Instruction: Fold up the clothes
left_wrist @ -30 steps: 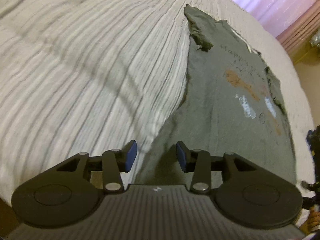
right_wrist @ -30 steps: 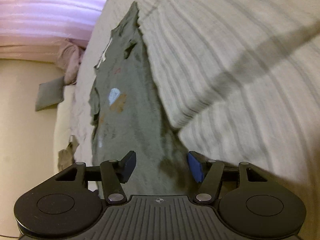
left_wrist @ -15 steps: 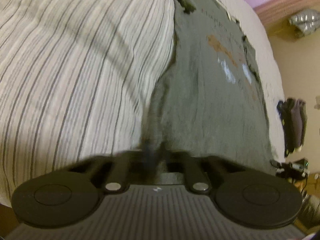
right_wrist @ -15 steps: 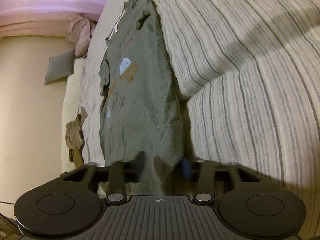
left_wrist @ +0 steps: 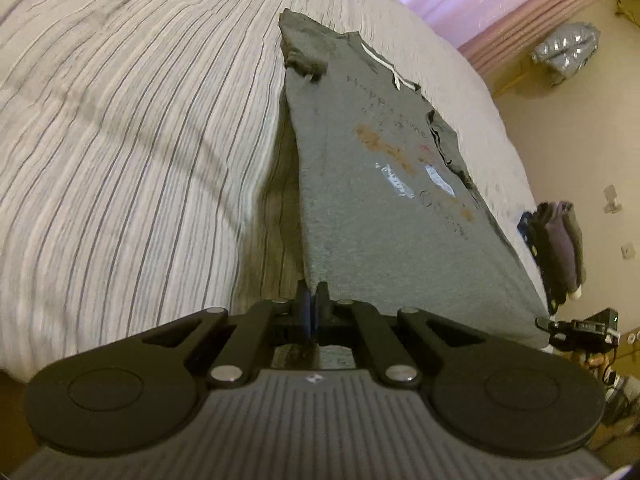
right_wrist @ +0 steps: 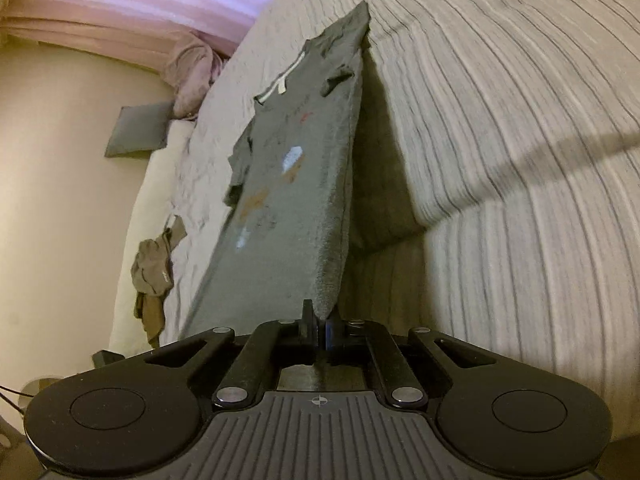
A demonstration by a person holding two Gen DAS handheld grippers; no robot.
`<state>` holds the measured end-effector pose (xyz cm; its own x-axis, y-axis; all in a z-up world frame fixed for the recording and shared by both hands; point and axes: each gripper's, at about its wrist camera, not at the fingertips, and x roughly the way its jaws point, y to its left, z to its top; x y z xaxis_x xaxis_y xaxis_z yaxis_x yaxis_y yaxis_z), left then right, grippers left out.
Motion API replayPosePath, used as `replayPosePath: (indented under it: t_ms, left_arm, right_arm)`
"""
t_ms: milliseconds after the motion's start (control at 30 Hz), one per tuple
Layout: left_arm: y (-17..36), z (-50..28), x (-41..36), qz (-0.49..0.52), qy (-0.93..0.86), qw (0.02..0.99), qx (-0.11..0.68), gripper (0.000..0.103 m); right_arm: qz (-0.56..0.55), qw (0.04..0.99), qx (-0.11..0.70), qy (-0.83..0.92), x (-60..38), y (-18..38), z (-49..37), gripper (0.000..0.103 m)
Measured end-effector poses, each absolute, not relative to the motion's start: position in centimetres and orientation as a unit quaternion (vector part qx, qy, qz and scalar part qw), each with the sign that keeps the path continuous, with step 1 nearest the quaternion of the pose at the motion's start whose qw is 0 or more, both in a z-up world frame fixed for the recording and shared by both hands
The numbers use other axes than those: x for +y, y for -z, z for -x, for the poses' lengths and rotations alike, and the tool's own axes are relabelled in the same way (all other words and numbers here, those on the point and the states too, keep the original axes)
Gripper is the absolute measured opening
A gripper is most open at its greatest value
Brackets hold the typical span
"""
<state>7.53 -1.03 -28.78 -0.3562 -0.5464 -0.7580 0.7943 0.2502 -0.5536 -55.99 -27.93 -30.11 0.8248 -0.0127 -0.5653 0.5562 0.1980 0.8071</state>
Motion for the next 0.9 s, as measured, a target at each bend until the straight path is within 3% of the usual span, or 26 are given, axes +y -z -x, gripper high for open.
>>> replayPosePath:
  t_ms: [300,433,733,900]
  left_arm:
    - [27.3,-5.8,7.2,-0.116,0.554,0.554,0.610,0.000]
    - [26.0,-5.5,6.9,-0.101,0.551,0.557,0.613,0.000]
    - [22.1,-9.4,-5.1,-0.054,0.606,0.553,0.569,0.000]
    - [23.8,-13.7,-17.0,-0.013,0.615,0.535,0.579,0.000]
  right_arm:
    - [-0.643,0.683,0.292,0.186,-22.0,29.3,59.9,0.002]
    - [-0.670,0.655,0.297,0.184,-21.7,29.0,60.1,0.002]
    - [-0.669,0.670,0.261,0.188,-32.0,24.7,56.0,0.002]
    - [-0.685,0.660,0.215,0.220,-41.6,24.2,52.0,0.002]
